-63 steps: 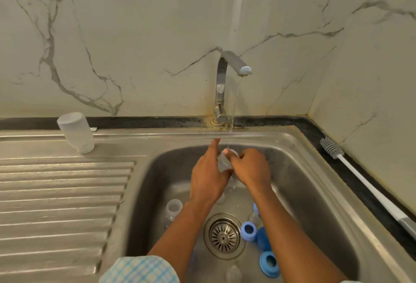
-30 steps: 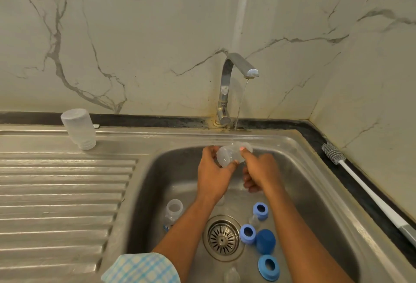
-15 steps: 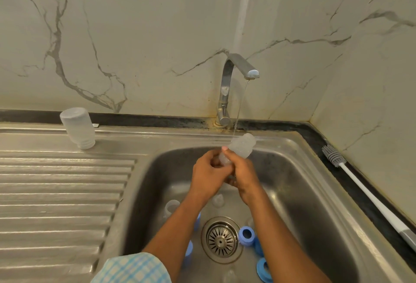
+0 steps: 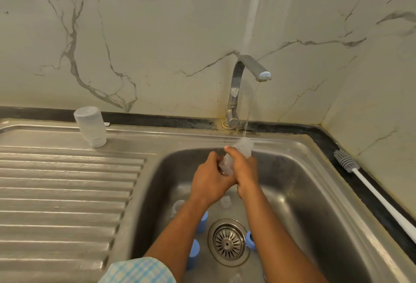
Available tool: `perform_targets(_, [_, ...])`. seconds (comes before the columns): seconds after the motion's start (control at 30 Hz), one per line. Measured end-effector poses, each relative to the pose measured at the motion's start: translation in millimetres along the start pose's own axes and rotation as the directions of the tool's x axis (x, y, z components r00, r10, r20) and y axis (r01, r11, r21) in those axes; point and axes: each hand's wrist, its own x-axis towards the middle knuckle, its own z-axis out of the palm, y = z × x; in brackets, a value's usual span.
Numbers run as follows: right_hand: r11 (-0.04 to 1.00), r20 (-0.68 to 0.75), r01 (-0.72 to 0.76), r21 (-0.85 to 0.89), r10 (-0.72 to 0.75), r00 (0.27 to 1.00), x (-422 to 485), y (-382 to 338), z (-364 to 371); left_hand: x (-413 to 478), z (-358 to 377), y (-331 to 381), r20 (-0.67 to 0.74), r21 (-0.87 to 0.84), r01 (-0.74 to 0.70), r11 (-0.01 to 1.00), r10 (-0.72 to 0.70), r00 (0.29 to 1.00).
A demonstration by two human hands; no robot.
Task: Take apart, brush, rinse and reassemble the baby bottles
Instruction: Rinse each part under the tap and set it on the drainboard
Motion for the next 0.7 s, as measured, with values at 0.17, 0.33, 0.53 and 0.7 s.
perform_targets(0.17, [0.998, 0.042, -0.001, 0.058, -0.001, 0.999, 3.0, -7.5, -4.3, 4.4, -18.4, 8.9, 0.271, -0.456, 0.303, 0.837, -0.193, 0.943])
perform_targets(0.33, [0.969, 0.196, -0.024, 0.245, -0.025, 0.98, -2.5, -23.2, -11.7, 2.4, -31.7, 16.4, 0.632, -0.653, 0.67, 0.352, -0.234, 0.739])
perform_targets(0.53, [0.987, 0.053, -0.062, 0.146, 0.055, 0.997, 3.8, -17.7, -15.2, 5.5, -30.9, 10.0, 0.537, -0.532, 0.559, 0.636, -0.258, 0.803])
perform_targets(0.7, [0.994, -0.054, -0.101, 0.047, 0.103, 0.993, 6.5, -12.4, -19.2, 1.8, -19.7, -1.7, 0.204, 0.049, -0.033, 0.998, 0.023, 0.979])
